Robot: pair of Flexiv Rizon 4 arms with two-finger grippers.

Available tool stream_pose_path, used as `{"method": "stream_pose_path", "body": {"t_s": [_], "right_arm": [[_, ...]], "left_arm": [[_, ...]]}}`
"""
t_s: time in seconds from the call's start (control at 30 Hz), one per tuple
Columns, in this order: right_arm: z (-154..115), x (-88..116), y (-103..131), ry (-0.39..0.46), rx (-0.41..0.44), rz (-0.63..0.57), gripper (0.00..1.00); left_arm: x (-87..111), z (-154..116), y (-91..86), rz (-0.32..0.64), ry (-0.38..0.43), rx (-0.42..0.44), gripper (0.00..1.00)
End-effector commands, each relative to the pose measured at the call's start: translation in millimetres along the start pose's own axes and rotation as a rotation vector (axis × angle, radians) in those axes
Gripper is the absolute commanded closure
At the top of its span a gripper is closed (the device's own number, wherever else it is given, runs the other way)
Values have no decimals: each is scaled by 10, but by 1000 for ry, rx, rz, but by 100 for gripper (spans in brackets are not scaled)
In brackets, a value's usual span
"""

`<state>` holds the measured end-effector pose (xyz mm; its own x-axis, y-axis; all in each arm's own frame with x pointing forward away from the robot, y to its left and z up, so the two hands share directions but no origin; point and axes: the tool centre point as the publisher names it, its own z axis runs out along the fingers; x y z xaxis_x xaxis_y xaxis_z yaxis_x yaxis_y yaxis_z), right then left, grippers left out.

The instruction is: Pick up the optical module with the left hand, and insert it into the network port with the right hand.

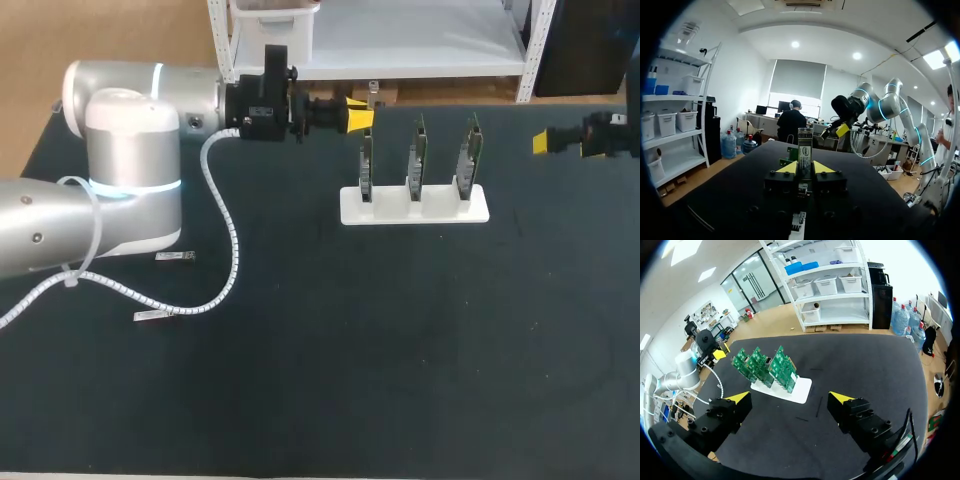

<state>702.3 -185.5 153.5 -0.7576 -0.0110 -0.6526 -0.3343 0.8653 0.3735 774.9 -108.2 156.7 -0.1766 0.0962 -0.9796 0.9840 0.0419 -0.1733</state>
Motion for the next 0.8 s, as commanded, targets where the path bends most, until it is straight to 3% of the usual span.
{"method": "stream_pose_path", "body": {"t_s": [0.03, 0.33, 0.5, 0.57, 0.73, 0.8], "right_arm": [[-5, -133, -43, -14, -70, -72, 0], [125, -625, 200, 70, -439, -465, 0], [263, -832, 395, 146, -613, -628, 0], [325, -925, 482, 168, -733, -669, 0], [487, -998, 759, 256, -891, -809, 0], [539, -996, 835, 260, -901, -828, 0]], "left_arm": [[1, 6, 15, -1, 0, 2, 100], [1, 6, 15, -1, 0, 2, 100], [1, 6, 15, -1, 0, 2, 100], [1, 6, 15, -1, 0, 2, 100], [1, 6, 15, -1, 0, 2, 100], [1, 6, 15, -1, 0, 2, 100]]}}
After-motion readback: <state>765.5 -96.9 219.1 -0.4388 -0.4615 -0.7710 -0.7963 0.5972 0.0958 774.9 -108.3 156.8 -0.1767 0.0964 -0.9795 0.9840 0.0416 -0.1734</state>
